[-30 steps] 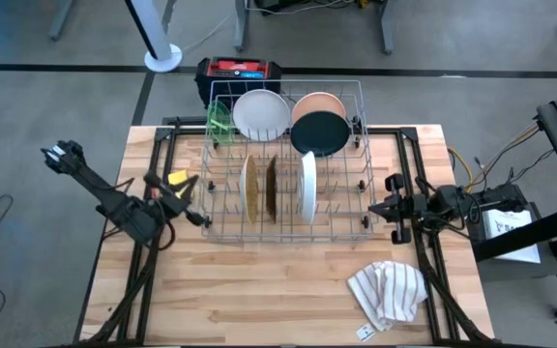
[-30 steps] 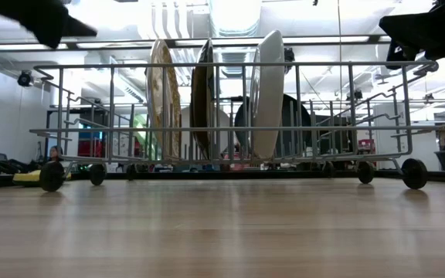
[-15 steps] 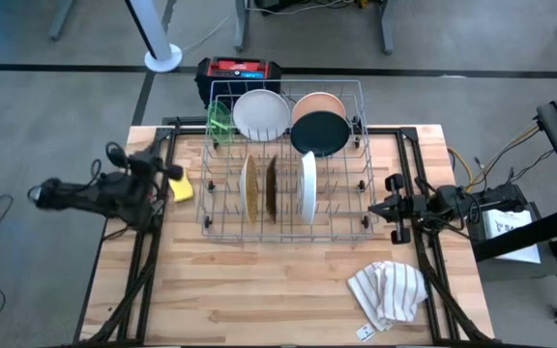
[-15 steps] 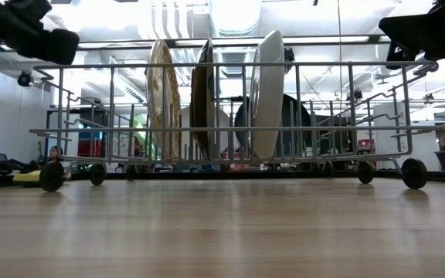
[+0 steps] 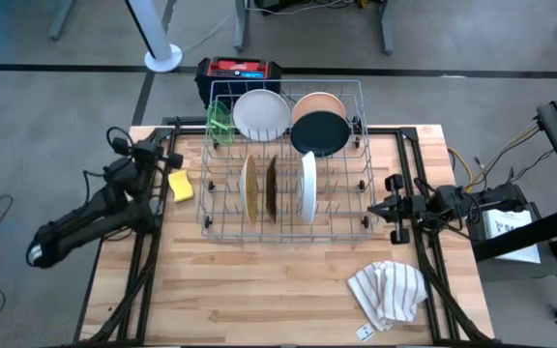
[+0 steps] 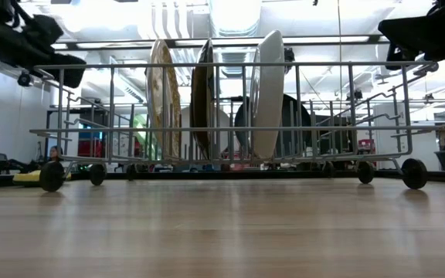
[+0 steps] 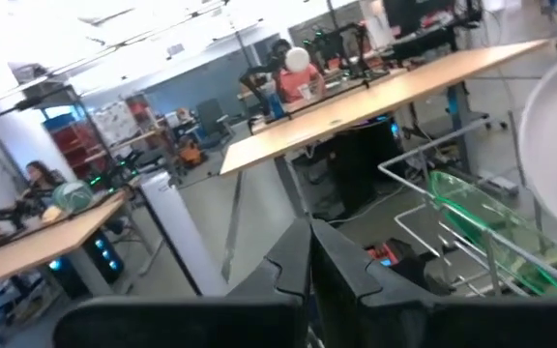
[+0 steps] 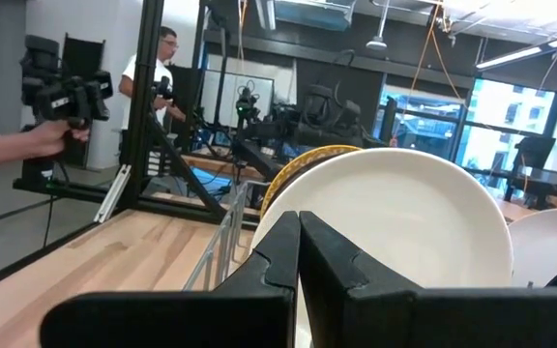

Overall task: Sort dishes
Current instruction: Return to Home Position

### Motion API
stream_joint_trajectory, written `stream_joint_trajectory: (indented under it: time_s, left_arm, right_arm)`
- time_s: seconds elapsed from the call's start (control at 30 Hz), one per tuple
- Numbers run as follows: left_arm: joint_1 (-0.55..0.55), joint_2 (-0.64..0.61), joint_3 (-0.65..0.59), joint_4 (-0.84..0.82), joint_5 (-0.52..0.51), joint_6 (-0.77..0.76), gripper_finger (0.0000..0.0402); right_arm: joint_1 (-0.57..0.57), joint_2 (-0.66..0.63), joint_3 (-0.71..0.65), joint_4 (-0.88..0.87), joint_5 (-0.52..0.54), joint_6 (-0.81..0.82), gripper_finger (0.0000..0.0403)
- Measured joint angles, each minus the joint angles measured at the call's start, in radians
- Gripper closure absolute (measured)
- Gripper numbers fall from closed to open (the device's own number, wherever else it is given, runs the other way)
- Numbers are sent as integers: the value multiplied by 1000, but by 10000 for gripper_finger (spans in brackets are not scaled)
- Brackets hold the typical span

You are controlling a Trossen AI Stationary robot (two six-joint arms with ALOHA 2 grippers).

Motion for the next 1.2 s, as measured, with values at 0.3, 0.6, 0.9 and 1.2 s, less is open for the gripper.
stream_joint_trajectory:
  time_s: [0.3,0.6,0.9,1.2]
  left_arm:
    - [195,96,-21,17,177,0,401]
    - [208,261,-21,152,184,22,401]
    - [238,455,-21,416,181,135,401]
    - [294,556,-21,456,67,175,401]
  right_arm:
    - [0,1,0,0,0,0,403]
    - [0,2,0,-32,0,0,403]
    - [0,2,0,-53,-1,61,403]
    - [0,2,0,-83,-2,116,403]
